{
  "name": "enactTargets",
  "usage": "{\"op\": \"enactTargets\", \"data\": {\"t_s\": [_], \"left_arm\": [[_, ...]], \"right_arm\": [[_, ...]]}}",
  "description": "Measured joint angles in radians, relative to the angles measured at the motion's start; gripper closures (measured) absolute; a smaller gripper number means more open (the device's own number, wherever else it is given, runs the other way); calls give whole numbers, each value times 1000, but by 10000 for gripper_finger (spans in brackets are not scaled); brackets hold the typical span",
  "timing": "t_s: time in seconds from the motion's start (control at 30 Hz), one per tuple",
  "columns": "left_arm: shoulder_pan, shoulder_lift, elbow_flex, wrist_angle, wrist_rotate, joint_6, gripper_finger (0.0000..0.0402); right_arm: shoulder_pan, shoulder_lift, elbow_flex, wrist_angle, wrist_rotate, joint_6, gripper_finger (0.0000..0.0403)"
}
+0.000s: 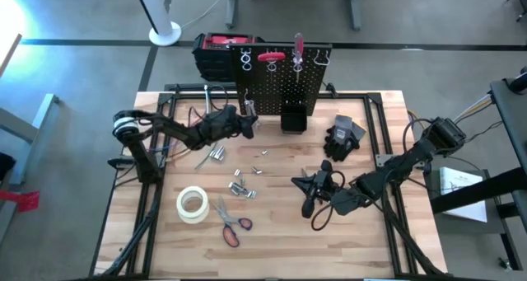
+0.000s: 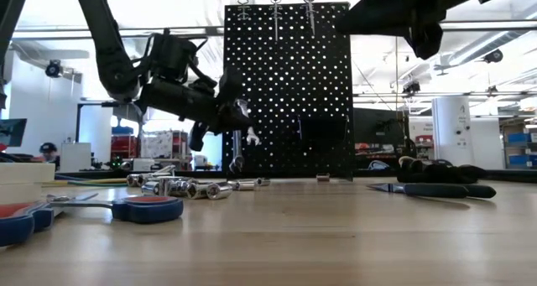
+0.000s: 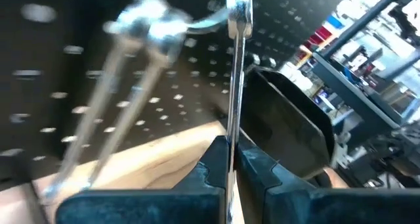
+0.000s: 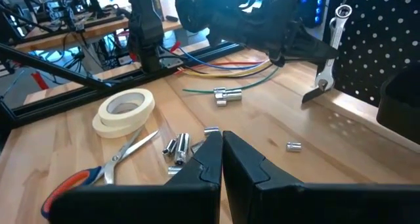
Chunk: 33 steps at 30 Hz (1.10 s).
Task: Hang tools onto peg board
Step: Hang the wrench on the peg board, then put the socket into the black bin on the peg board
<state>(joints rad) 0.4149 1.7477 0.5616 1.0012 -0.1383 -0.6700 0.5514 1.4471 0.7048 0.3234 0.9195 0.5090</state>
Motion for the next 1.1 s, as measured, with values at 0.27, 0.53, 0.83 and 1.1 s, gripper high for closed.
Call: {"op": "enactTargets", "data": {"t_s": [0.27, 0.53, 0.83, 1.1], "left_arm": [[17, 0, -3, -4, 32, -31, 401], [18, 0, -20, -85, 39, -39, 348], [17, -19, -52, -99, 127, 72, 300], [-9, -86, -182, -2, 121, 96, 295]], "right_arm": [[-1, 0, -1, -13, 1, 15, 403], [-6, 0, -1, -84, 27, 6, 392], [-23, 9, -55, -383, 136, 86, 347], [-27, 52, -259, -339, 196, 417, 359]]}}
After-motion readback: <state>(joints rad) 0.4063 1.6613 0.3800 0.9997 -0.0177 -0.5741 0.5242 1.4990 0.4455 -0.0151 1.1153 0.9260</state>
